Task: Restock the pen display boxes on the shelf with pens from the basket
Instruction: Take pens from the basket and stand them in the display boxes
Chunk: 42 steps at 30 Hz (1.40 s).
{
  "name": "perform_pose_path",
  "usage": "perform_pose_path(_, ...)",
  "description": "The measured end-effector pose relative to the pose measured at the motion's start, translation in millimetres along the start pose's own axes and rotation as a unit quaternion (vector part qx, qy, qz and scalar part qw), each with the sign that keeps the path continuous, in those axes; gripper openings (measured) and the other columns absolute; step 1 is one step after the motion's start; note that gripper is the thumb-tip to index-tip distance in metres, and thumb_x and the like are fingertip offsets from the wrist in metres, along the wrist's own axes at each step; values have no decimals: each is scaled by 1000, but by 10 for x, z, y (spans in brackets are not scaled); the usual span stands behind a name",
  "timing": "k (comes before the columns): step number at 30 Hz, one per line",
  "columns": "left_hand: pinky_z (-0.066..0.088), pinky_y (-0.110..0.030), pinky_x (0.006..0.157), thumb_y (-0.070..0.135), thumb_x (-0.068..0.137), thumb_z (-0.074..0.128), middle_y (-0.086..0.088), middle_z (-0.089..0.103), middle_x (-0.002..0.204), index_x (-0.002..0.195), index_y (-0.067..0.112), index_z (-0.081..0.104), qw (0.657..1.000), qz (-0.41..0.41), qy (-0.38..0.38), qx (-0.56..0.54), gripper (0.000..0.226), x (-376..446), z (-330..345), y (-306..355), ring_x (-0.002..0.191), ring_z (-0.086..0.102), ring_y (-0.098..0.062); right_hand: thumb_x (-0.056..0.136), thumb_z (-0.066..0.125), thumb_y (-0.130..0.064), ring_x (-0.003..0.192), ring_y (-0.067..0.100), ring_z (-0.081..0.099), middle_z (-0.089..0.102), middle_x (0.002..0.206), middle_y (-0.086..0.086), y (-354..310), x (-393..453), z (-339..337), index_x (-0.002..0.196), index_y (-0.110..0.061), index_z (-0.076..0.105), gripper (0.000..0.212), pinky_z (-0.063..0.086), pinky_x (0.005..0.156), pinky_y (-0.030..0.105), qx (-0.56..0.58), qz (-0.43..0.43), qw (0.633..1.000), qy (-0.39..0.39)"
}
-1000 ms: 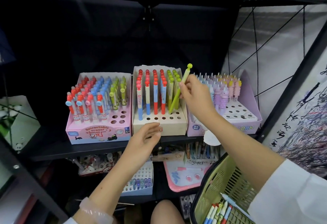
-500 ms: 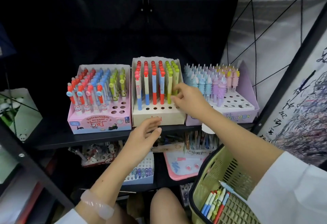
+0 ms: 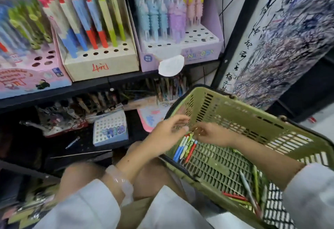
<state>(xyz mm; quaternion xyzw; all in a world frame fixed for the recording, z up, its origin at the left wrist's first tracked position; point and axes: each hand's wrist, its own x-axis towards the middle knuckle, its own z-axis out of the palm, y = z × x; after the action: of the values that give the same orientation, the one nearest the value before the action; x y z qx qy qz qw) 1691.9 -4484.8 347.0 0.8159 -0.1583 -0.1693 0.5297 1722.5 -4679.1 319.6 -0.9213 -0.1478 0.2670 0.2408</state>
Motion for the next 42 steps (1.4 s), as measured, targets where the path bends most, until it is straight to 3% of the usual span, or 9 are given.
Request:
perform_pose_path(4,35,-17,100,23,97,47,15,49,119,131,22,47,998,-42,-37,34,34,68,197,-89,112,44,3,96,48,-12,78,37,59,61,92,29,409,97,438,108,8,53,25,42,66,35,107,124,986,-20)
perform_pose_path(9,35,-12,97,25,97,48,24,48,113,127,28,50,997,-46,-20,60,30,132,242,-160,109,44,8,93,48,-4,68,17,55,56,71,5,584,530,922,72,-15,54,24,48,70,31,311,259,913,49)
perform_pose_path(16,32,3,87,19,95,50,31,53,108,115,32,56,998,-43,25,29,25,142,233,-212,104,45,23,86,63,-21,125,31,44,42,138,18,315,1015,1213,136,-1,34,62,43,96,37,389,413,797,208)
perform_pose_path(19,32,3,87,17,95,49,28,55,110,111,37,55,999,-43,29,14,26,156,225,-205,107,47,19,87,63,-24,97,27,60,50,130,18,331,1100,1241,129,0,41,53,46,62,21,399,442,782,185)
perform_pose_path(21,33,1,88,17,95,49,27,56,111,107,41,54,999,-44,29,6,28,162,227,-202,107,48,17,89,59,-20,61,19,56,61,106,17,352,1133,1266,114,5,49,36,37,38,19,450,428,763,182)
perform_pose_path(24,35,0,88,16,94,49,28,57,111,104,45,53,999,-41,31,0,31,168,230,-207,106,49,17,94,45,-12,60,15,46,48,74,5,309,1170,1318,97,2,40,15,41,56,26,493,380,762,178)
perform_pose_path(32,37,-4,90,15,95,49,25,59,111,103,44,54,999,-39,31,-14,30,172,209,-200,107,51,14,91,56,-7,87,34,61,59,96,23,283,1118,1250,120,5,46,33,51,81,40,649,318,680,128)
perform_pose_path(34,38,-4,90,13,95,50,21,61,112,106,39,56,998,-42,35,-26,29,174,200,-199,106,52,12,91,56,-10,105,41,58,57,115,31,245,1040,1217,122,7,48,36,48,91,48,643,316,686,126)
perform_pose_path(42,40,-4,84,17,95,49,13,54,118,113,37,47,989,-78,60,-108,27,183,167,-138,100,52,15,87,45,-1,58,8,48,44,67,3,-116,362,553,84,-12,45,12,45,52,25,531,60,804,260)
